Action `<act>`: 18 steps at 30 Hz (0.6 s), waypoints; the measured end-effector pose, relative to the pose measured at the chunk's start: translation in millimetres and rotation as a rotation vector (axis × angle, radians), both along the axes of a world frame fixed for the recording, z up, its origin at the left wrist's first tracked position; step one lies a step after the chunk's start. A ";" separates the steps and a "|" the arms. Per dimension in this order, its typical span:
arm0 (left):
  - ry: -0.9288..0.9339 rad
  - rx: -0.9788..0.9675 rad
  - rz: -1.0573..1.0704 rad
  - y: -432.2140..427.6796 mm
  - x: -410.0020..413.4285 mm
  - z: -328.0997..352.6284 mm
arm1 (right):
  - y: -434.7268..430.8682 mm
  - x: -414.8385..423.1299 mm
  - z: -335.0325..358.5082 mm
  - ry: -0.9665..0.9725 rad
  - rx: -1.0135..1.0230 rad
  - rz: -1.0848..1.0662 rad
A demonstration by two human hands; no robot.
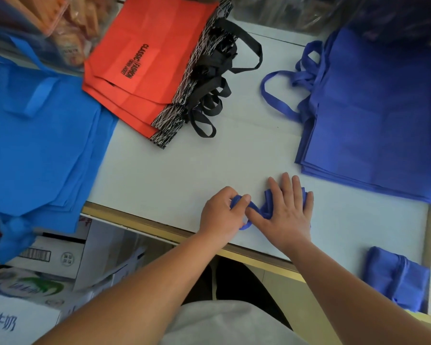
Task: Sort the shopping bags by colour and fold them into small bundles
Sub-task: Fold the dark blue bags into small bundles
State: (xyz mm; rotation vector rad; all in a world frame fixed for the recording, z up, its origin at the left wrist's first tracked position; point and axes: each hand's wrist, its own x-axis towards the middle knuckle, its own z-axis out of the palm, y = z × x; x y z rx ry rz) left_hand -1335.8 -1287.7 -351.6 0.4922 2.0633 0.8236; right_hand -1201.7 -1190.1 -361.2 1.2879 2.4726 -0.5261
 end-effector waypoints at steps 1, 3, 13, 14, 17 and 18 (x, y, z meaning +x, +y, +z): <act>-0.025 0.003 -0.007 -1.7 -1.3 0.3 | 0.3 1.1 -1.6 0.008 0.005 0.009; -0.091 0.007 -0.025 -0.8 -3.4 2.3 | 1.1 3.3 -5.6 0.019 0.014 0.023; -0.099 -0.030 -0.089 5.1 -12.4 7.8 | 10.1 13.5 -6.2 0.140 -0.112 0.047; -0.073 -0.052 -0.090 5.1 -13.5 7.2 | 11.6 19.1 -3.7 0.199 -0.149 0.037; -0.013 -0.094 -0.137 5.7 -10.7 5.0 | 9.3 40.7 2.9 0.326 -0.079 -0.091; 0.010 -0.105 -0.149 6.6 -8.9 4.1 | 8.8 46.0 7.6 0.283 -0.015 -0.166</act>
